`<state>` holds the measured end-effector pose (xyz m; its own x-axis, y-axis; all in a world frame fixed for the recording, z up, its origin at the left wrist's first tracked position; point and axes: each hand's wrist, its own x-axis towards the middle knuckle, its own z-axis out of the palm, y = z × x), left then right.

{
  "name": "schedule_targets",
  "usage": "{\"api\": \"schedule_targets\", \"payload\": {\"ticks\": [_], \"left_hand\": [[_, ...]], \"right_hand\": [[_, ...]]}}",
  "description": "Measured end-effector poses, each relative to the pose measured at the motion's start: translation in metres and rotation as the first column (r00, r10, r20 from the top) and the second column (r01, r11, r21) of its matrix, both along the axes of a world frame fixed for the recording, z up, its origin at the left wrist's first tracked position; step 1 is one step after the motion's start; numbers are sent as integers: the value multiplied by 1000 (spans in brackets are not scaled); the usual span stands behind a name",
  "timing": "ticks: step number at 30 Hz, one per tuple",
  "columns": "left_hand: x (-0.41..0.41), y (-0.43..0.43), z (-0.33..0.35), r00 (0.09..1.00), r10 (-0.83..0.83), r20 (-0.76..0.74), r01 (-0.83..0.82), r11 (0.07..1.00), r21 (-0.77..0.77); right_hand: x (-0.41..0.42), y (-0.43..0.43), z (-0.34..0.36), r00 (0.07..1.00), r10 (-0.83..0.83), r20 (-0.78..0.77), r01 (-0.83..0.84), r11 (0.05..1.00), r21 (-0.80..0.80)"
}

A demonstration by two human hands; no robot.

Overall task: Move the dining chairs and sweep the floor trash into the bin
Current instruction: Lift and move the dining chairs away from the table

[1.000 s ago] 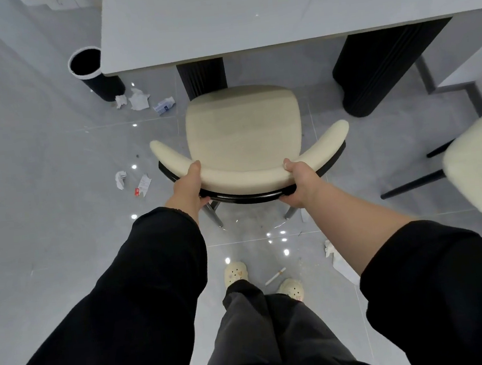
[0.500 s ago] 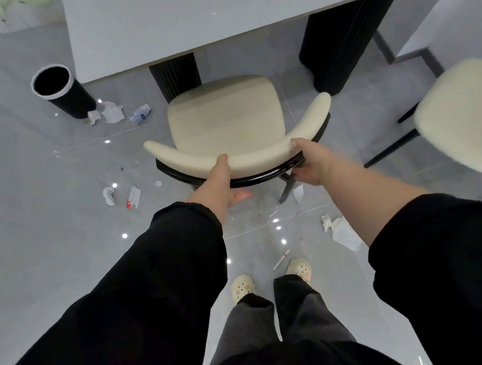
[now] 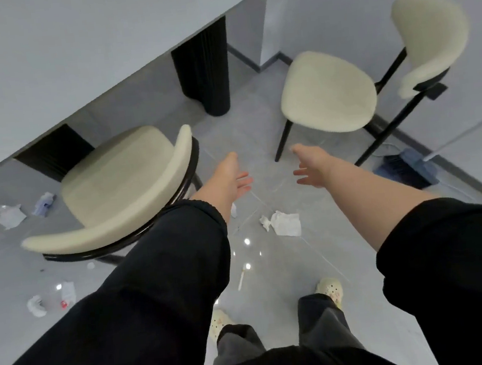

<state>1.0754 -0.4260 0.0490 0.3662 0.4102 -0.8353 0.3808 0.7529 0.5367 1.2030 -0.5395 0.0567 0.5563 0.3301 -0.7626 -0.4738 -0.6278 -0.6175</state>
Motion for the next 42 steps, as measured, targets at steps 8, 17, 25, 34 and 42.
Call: {"api": "schedule_targets", "payload": {"ticks": [8,17,25,34,42], "left_hand": [[190,-120,-1,990,-115,85,113,993,32],[365,-213,13,974,-189,124,183,981,58],[504,-184,14,972,-147,186,142,989,41],[669,-131,6,970,-161,181,157,987,36],[740,-135,-15,990,-116,76,117,993,1]], "right_hand": [[174,-147,11,990,-133,53,133,991,-10],[339,-233,28,964,-254,81,253,967,30],[481,-214,34,943,-281,180,275,960,57],[628,-161,39,959,-233,164,238,971,-11],[715,-139,22,981,-97,166,113,989,-92]]}}
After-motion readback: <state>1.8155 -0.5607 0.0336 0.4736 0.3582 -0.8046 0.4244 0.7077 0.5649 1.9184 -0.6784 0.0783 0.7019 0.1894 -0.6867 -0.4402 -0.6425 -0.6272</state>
